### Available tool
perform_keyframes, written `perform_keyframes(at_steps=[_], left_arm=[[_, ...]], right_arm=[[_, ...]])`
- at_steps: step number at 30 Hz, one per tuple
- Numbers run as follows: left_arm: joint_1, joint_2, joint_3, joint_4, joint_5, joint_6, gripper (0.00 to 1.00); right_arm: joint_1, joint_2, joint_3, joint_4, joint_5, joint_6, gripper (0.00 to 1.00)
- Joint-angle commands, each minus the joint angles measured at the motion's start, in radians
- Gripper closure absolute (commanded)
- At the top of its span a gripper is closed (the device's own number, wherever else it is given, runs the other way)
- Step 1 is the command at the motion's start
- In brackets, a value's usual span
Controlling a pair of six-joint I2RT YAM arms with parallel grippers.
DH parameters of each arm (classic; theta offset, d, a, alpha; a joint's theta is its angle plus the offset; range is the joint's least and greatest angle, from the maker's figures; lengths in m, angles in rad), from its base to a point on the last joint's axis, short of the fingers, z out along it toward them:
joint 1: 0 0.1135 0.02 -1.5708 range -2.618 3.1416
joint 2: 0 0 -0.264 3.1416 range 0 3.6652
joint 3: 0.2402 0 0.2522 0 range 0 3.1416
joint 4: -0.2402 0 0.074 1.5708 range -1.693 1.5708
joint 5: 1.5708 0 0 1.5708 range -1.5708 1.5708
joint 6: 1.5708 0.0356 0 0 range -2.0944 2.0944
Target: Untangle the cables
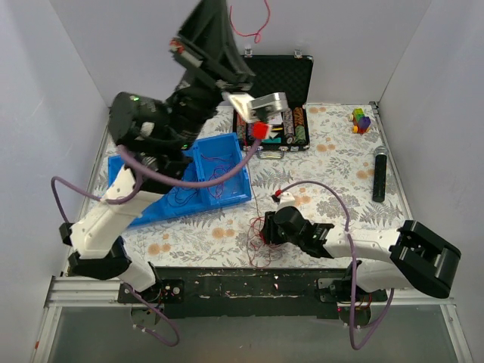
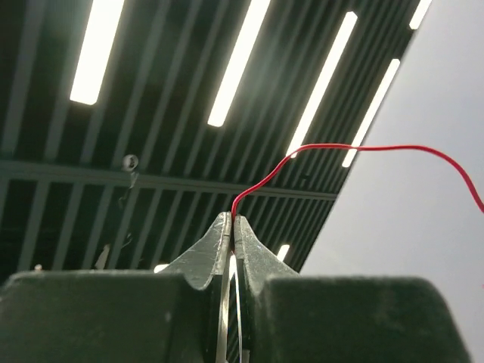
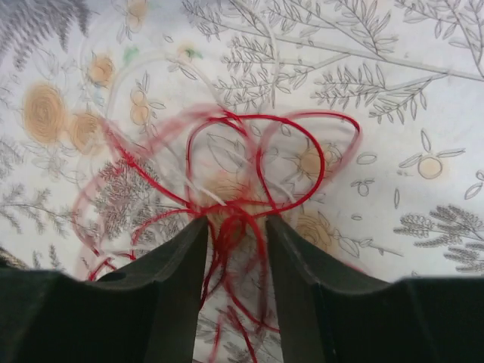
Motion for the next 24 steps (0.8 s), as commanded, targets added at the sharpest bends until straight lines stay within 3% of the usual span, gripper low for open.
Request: perform_keyframes(at_steps=[1, 5, 8, 14, 15, 18, 20, 24], left_arm=[[0.005, -0.203, -0.091, 0.215, 0.034, -0.009, 1.00], [0.006, -0.281, -0.244, 0.224, 0.026, -0.016, 1.00], [0.005, -0.237, -0.204, 0.269, 0.051, 0.012, 1.00], [0.005, 0.076, 0.411, 0.100, 0.101, 0.133, 1.00], [0.005, 0.076, 0.429, 0.092, 0.160, 0.156, 1.00], [0.005, -0.045, 0.193, 0.163, 0.242, 0.185, 1.00], [0.005, -0.088, 0.121, 0.212, 0.267, 0.185, 1.00], [0.005, -0.030, 0.267, 0.188, 0.253, 0.213, 1.00]], right_arm=[[0.000, -0.031, -0.023, -0.211, 0.045, 0.037, 0.48], [-0.002, -0.098, -0.015, -0.254, 0.074, 0.064, 0.46], [-0.010, -0.136, -0.015, -0.282, 0.096, 0.060, 0.47], [-0.025, -0.143, -0.030, -0.322, 0.112, 0.063, 0.47], [-0.025, -0.146, -0.035, -0.325, 0.112, 0.066, 0.47], [-0.025, -0.149, -0.050, -0.330, 0.119, 0.072, 0.47], [-0.028, -0.140, -0.049, -0.357, 0.138, 0.084, 0.48], [-0.046, -0.112, -0.021, -0.495, 0.241, 0.158, 0.49]])
